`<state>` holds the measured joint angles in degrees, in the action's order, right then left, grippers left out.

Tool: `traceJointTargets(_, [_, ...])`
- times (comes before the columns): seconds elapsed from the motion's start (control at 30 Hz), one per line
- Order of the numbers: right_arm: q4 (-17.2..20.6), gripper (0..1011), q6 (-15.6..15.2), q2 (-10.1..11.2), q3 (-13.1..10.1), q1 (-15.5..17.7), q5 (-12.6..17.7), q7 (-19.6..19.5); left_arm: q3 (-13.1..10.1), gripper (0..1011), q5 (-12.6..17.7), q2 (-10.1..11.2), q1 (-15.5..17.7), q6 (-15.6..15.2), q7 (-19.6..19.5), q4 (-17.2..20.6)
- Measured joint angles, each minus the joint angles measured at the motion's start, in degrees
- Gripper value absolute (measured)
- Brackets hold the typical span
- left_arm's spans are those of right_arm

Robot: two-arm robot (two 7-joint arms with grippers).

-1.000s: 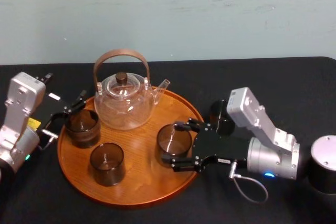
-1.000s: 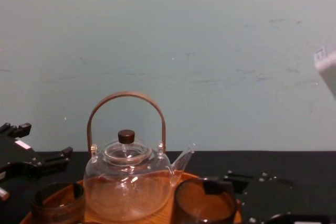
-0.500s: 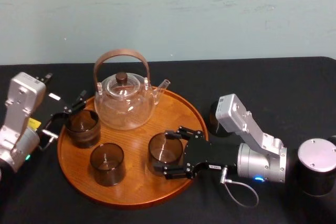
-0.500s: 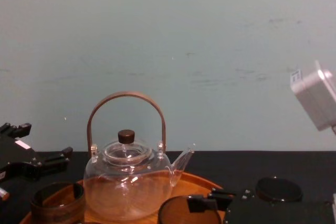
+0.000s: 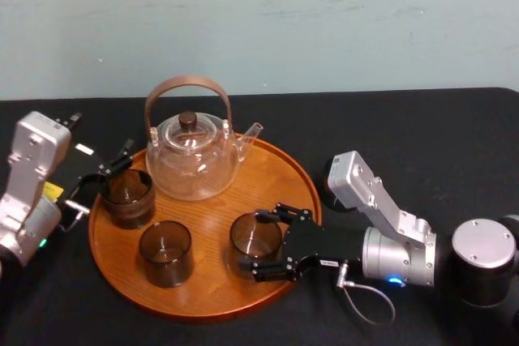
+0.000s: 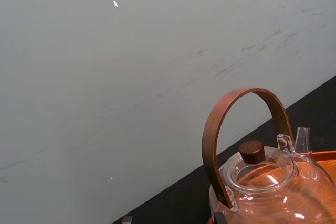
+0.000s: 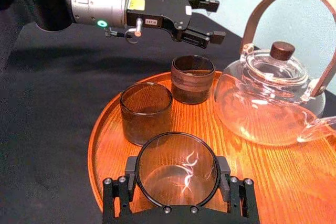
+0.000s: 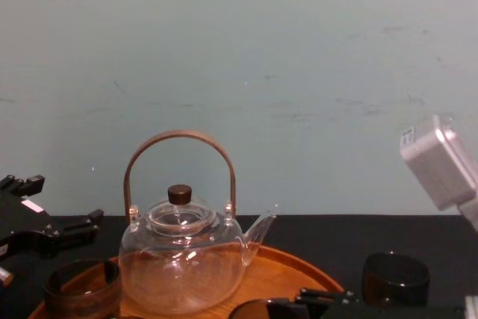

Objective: Pick up the glass from the table and place it on the tray.

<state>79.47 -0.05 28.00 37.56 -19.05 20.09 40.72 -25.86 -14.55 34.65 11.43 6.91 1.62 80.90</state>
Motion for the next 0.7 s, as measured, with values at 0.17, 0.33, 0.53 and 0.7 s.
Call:
traceJointTargets(0.17, [-0.6,915,-0.1,-0.2,0.1,0.0,0.0,0.0,0.0,1001,0.0,0.0,0.0,0.0,0.0,0.0])
traceJointTargets(0.33, [-1.3,915,-0.2,-0.4,0.2,-0.1,0.1,-0.1,0.0,1001,0.0,0.0,0.0,0.0,0.0,0.0])
traceJointTargets(0.53, [-1.7,915,-0.4,-0.4,0.4,-0.1,0.0,-0.1,0.0,1001,0.0,0.0,0.0,0.0,0.0,0.0])
traceJointTargets(0.7, [-1.8,915,-0.6,-0.4,0.6,-0.1,-0.2,-0.2,0.0,1001,0.0,0.0,0.0,0.0,0.0,0.0])
